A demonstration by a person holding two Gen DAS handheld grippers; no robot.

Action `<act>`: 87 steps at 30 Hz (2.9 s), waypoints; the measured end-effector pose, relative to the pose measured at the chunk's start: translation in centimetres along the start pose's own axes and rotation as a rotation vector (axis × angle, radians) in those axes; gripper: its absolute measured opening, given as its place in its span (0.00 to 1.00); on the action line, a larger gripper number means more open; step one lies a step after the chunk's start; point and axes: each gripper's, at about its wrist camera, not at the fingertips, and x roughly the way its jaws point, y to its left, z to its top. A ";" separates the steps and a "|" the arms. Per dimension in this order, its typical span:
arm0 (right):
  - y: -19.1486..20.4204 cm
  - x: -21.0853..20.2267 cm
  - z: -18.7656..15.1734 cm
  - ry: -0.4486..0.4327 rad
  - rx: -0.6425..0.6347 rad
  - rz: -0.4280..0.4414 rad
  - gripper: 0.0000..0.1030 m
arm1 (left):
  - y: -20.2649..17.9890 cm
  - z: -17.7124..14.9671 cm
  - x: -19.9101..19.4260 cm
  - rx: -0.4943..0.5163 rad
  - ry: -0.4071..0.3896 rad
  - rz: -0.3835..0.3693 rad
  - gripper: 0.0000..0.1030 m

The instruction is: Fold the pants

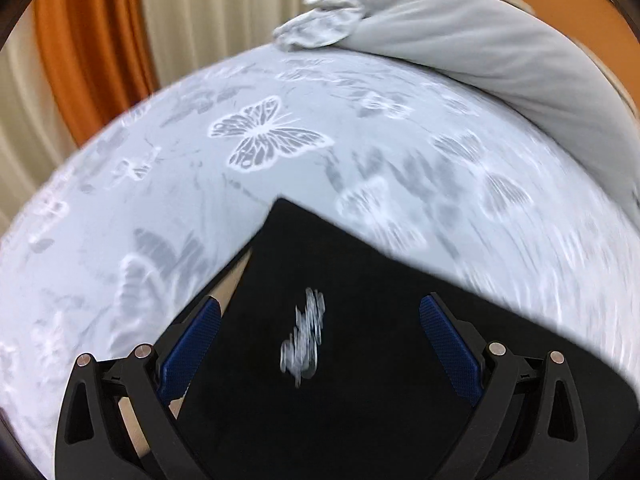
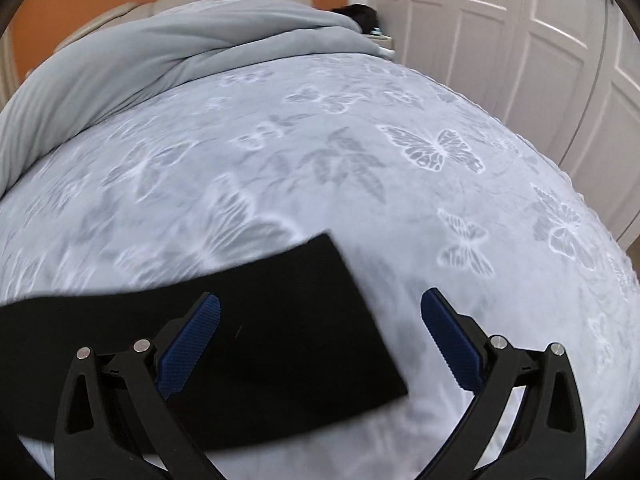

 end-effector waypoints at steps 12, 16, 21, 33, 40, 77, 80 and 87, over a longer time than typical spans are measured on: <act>1.0 3.2 1.0 0.067 0.013 0.143 0.13 | -2.0 1.9 3.5 0.062 0.008 0.059 0.39; 0.9 -1.1 0.9 -0.009 0.006 0.174 0.12 | -1.2 1.2 0.0 0.030 0.013 -0.067 0.14; -1.5 -10.3 -0.1 -0.129 0.002 0.274 0.12 | 0.7 -1.0 -9.1 0.052 -0.064 -0.223 0.13; -8.0 -17.8 -13.5 -0.018 -0.093 0.240 0.15 | 10.8 -14.7 -17.1 0.112 0.072 -0.237 0.13; -11.1 -19.9 -16.8 -0.007 0.044 0.133 0.50 | 13.2 -18.2 -18.3 -0.083 0.067 -0.224 0.60; -8.6 -11.8 -19.7 0.201 0.485 0.442 0.03 | 11.7 -19.3 -12.4 -0.232 0.324 -0.438 0.06; -6.1 -15.7 -17.4 0.072 0.357 0.474 0.03 | 11.5 -18.3 -14.4 -0.216 0.247 -0.463 0.06; -5.7 -16.6 -18.3 0.155 0.284 0.414 0.04 | 12.2 -19.3 -13.9 -0.160 0.318 -0.350 0.07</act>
